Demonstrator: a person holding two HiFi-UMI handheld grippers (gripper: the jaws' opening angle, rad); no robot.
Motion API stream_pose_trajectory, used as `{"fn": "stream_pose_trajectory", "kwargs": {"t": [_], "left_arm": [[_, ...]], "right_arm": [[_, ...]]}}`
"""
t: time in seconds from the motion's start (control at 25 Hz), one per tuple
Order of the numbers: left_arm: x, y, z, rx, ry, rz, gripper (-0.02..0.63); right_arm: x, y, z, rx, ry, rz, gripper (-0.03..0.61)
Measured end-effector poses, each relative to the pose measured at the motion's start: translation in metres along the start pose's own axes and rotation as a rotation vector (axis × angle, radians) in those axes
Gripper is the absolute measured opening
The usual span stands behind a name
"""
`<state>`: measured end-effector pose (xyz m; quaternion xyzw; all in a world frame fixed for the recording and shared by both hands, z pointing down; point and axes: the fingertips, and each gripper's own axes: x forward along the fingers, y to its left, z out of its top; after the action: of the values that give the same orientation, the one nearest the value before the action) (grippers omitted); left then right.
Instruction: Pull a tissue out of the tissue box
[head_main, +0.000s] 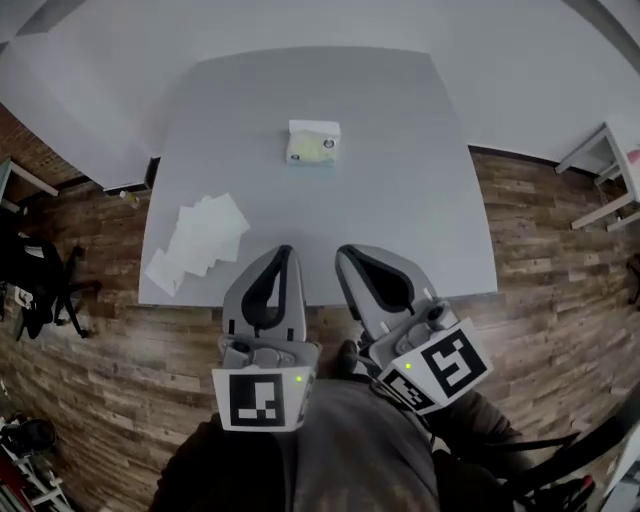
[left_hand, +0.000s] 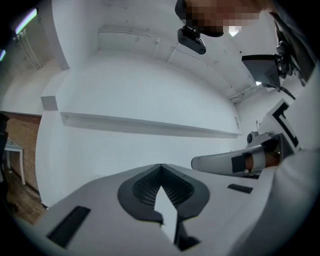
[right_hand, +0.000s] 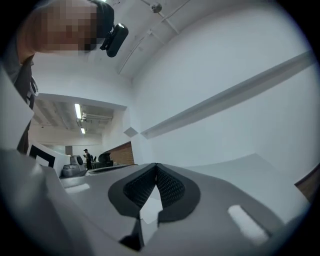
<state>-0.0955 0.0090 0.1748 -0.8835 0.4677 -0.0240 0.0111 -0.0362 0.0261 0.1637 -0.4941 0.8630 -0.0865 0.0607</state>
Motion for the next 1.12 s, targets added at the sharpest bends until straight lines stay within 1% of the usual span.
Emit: {"fn": "stream_pose_trajectory", "kwargs": {"t": [0.12, 0.32, 0.52, 0.76, 1.12], "left_arm": [[0.002, -0.015, 0.009, -0.003, -0.02, -0.045, -0.002], [-0.007, -0.037, 0.009, -0.006, -0.019, -0.126, -0.002], [-0.008, -0.049, 0.014, 0.013, -0.047, -0.167, -0.002], [-0.004, -0.06, 0.023, 0.031, -0.07, -0.198, -0.002], [-0.007, -0.068, 0.028, 0.039, -0.08, -0.209, -0.002]], "right_arm": [[-0.012, 0.006, 0.009, -0.025, -0.036, -0.051, 0.003], [-0.033, 0.013, 0.004, -0.041, -0.046, -0.131, 0.002], [-0.04, 0.01, 0.01, -0.093, -0.069, -0.173, 0.002], [-0.046, 0.006, 0.019, -0.118, -0.089, -0.195, 0.0], [-0.053, 0.006, 0.025, -0.128, -0.105, -0.201, 0.0]]}}
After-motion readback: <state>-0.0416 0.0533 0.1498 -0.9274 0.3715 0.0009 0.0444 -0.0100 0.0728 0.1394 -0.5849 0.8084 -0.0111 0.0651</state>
